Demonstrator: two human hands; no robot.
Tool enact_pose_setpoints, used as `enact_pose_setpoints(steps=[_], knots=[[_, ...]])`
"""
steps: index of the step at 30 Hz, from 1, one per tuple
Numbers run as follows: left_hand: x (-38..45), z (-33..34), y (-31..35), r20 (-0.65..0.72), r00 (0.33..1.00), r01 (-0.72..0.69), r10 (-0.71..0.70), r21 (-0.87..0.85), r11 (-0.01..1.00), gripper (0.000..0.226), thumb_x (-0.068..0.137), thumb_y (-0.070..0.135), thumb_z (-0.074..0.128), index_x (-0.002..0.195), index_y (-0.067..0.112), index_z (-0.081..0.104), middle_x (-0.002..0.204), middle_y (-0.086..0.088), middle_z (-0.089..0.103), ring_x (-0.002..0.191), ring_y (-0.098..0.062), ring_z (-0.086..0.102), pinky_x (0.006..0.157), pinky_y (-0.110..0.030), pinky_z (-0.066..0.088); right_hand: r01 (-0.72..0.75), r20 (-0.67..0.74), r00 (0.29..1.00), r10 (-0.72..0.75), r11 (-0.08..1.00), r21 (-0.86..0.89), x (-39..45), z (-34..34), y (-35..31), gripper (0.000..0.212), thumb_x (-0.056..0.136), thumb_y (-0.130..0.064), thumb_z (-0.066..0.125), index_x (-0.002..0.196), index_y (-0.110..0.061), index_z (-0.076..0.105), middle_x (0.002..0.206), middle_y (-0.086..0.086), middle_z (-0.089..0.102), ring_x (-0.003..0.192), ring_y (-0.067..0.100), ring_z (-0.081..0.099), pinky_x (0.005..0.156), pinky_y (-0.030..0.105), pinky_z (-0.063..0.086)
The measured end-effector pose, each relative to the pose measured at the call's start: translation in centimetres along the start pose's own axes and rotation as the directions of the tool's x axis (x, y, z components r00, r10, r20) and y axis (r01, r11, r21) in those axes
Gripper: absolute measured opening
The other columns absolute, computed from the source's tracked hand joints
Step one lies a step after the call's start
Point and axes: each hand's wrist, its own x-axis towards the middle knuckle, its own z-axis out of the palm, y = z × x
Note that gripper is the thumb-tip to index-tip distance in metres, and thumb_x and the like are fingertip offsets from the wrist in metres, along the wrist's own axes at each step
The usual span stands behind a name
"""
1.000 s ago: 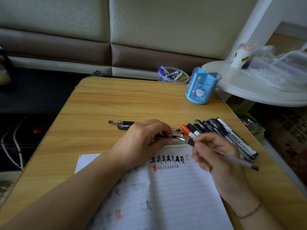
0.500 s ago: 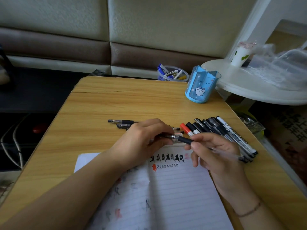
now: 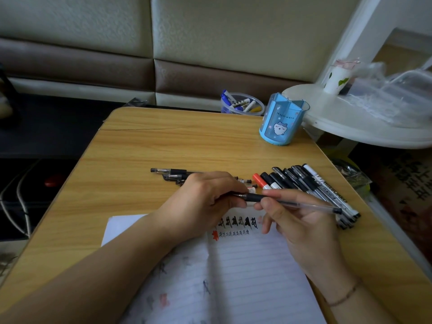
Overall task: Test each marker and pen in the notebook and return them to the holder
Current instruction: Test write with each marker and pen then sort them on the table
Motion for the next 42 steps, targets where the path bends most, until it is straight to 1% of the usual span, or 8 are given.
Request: enact_pose_setpoints(steps=[6, 9, 11, 17, 22, 28, 37, 42], knots=[[-0.4, 0.0, -0.5, -0.035, 0.997, 0.076, -0.075, 0.026, 0.997, 0.055, 0.08, 0.034, 0.078, 0.127, 0.013, 0.06, 0.107, 0.004, 0.068, 0.087, -0.003, 0.063, 0.079, -0.012, 0.047, 0.016, 0.119, 0.992, -0.049, 0.965, 0.263, 0.7, -1.3, -0.4, 0.024, 0.081, -0.031, 0.073, 0.102, -0.019, 0.071, 0.081, 0.012, 0.072, 0.067, 0.023, 0.065, 0.048, 0.025, 0.046], [-0.4, -0.3, -0.7, -0.095, 0.984, 0.153, -0.154, -0.014, 0.988, 0.065, 0.082, 0.036, 0.073, 0.139, 0.017, 0.047, 0.118, 0.006, 0.062, 0.091, -0.01, 0.063, 0.08, -0.017, 0.051, 0.027, 0.193, 0.974, -0.119, 0.906, 0.421, 0.8, -3.6, -1.1, 0.038, 0.096, -0.017, 0.039, 0.128, -0.015, 0.059, 0.121, 0.019, 0.064, 0.109, 0.039, 0.059, 0.066, 0.041, 0.053], [-0.4, -0.5, -0.8, -0.166, 0.964, 0.202, -0.207, -0.045, 0.978, 0.058, 0.087, 0.031, 0.069, 0.139, 0.017, 0.046, 0.117, 0.006, 0.061, 0.091, -0.014, 0.064, 0.076, -0.023, 0.054, 0.036, 0.114, 0.989, -0.096, 0.895, 0.444, 0.9, -4.5, -1.4, 0.038, 0.094, -0.019, 0.035, 0.123, -0.012, 0.059, 0.117, 0.017, 0.064, 0.111, 0.038, 0.058, 0.074, 0.045, 0.055], [-0.2, -0.3, -1.0, -0.204, 0.955, 0.223, -0.214, 0.023, 0.974, 0.034, 0.09, 0.015, 0.064, 0.124, 0.014, 0.059, 0.108, 0.006, 0.062, 0.086, -0.015, 0.061, 0.067, -0.029, 0.052, 0.049, -0.273, 0.955, -0.115, 0.97, -0.238, 1.8, -4.7, -0.6, 0.027, 0.092, -0.003, 0.058, 0.107, -0.024, 0.048, 0.081, 0.003, 0.065, 0.056, 0.019, 0.063, 0.05, 0.033, 0.053], [-0.3, -0.3, -0.9, -0.18, 0.969, 0.191, -0.171, 0.106, 0.976, 0.03, 0.089, 0.011, 0.064, 0.12, 0.012, 0.063, 0.106, 0.007, 0.06, 0.082, -0.011, 0.058, 0.073, -0.016, 0.046, -0.144, -0.271, 0.94, -0.207, 0.478, -0.866, 2.2, -4.2, 0.4, 0.016, 0.083, -0.037, 0.072, 0.096, -0.032, 0.065, 0.081, -0.012, 0.068, 0.072, 0.013, 0.063, 0.055, 0.03, 0.051], [-0.2, -0.7, -0.6, -0.123, 0.985, 0.152, -0.122, 0.279, 0.948, 0.025, 0.091, 0.019, 0.06, 0.115, 0.014, 0.066, 0.104, 0.005, 0.06, 0.085, -0.012, 0.06, 0.069, -0.032, 0.053, -0.204, -0.256, 0.947, -0.193, 0.256, -0.945, 2.2, -3.9, 2.0, 0.014, 0.08, -0.044, 0.069, 0.087, -0.032, 0.066, 0.09, -0.011, 0.066, 0.089, 0.015, 0.046, 0.07, 0.035, 0.046], [0.6, -3.3, -0.6, 0.027, 0.978, 0.139, -0.205, 0.647, 0.749, 0.017, 0.093, 0.04, 0.058, 0.097, 0.023, 0.058, 0.086, 0.009, 0.059, 0.069, -0.013, 0.057, 0.052, -0.023, 0.041, -0.185, -0.242, 0.949, -0.202, 0.263, -0.947, 2.0, -4.4, 2.5, 0.018, 0.08, -0.046, 0.067, 0.092, -0.032, 0.066, 0.099, -0.007, 0.066, 0.099, 0.021, 0.05, 0.079, 0.037, 0.041], [-1.0, -7.8, -0.3, 0.148, 0.72, 0.314, -0.678, 0.802, 0.508, 0.036, 0.092, 0.064, 0.039, 0.084, 0.031, 0.051, 0.078, 0.011, 0.055, 0.066, -0.006, 0.054, 0.063, -0.025, 0.054, 0.251, 0.058, 0.912, -0.406, 0.441, -0.862, 0.9, -3.3, 1.6, 0.011, 0.083, -0.031, 0.065, 0.087, -0.022, 0.069, 0.075, -0.011, 0.063, 0.078, 0.015, 0.052, 0.065, 0.033, 0.047]])
